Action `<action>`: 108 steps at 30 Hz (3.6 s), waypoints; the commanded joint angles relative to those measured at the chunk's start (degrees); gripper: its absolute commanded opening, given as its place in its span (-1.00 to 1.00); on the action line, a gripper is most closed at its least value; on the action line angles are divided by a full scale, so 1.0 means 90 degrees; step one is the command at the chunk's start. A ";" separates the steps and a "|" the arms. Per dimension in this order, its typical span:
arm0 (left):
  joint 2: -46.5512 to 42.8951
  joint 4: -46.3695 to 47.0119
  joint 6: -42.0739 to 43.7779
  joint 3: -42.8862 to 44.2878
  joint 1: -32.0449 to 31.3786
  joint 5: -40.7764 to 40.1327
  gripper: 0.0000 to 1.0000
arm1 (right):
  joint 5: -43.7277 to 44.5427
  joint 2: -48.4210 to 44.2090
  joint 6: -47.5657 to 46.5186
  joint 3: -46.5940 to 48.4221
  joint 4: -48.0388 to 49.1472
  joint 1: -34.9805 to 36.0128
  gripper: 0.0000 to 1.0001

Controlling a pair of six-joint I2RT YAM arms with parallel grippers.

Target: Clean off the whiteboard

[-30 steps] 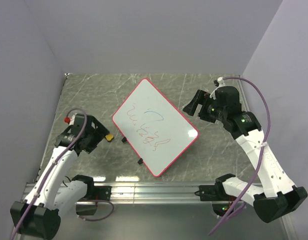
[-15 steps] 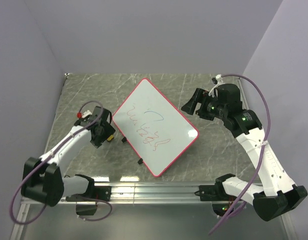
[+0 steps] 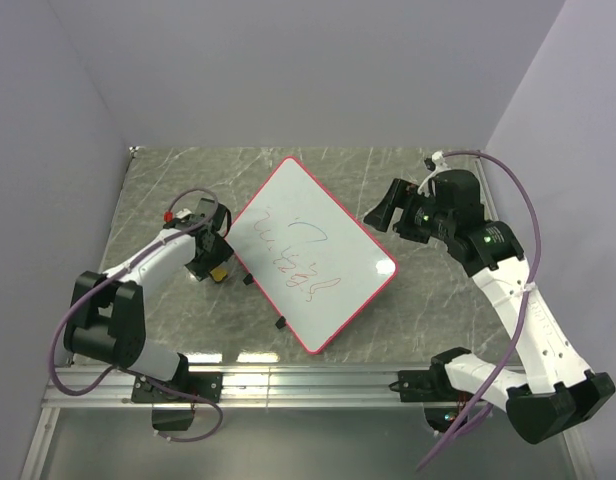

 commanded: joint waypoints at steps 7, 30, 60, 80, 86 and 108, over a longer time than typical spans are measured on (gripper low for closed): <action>0.0268 0.0285 0.0151 0.0045 0.0187 -0.0195 0.22 | -0.0114 0.0247 -0.0217 0.0089 0.0045 -0.0071 0.74; 0.0815 0.1271 0.0288 -0.0511 0.0372 0.0225 -0.19 | -0.0163 0.0833 -0.0471 0.0801 -0.0150 -0.0061 0.74; -0.2135 0.1494 0.1509 0.0240 -0.0826 0.2606 -0.99 | -0.1784 0.3147 -0.0784 0.1516 0.1128 -0.0119 0.44; 0.0454 0.2277 0.1763 0.2721 -0.3397 0.2784 -0.99 | -0.1998 0.2445 -0.0813 0.0401 0.1364 -0.0158 0.15; 0.0210 0.2287 0.1578 0.2001 -0.3407 0.2492 -0.99 | -0.1883 0.2201 -0.0715 0.1279 0.1130 -0.0227 0.16; -0.0640 0.2170 0.1362 0.0787 -0.3407 0.2237 -0.99 | -0.2819 0.2767 -0.0481 0.0050 0.2301 -0.0608 0.13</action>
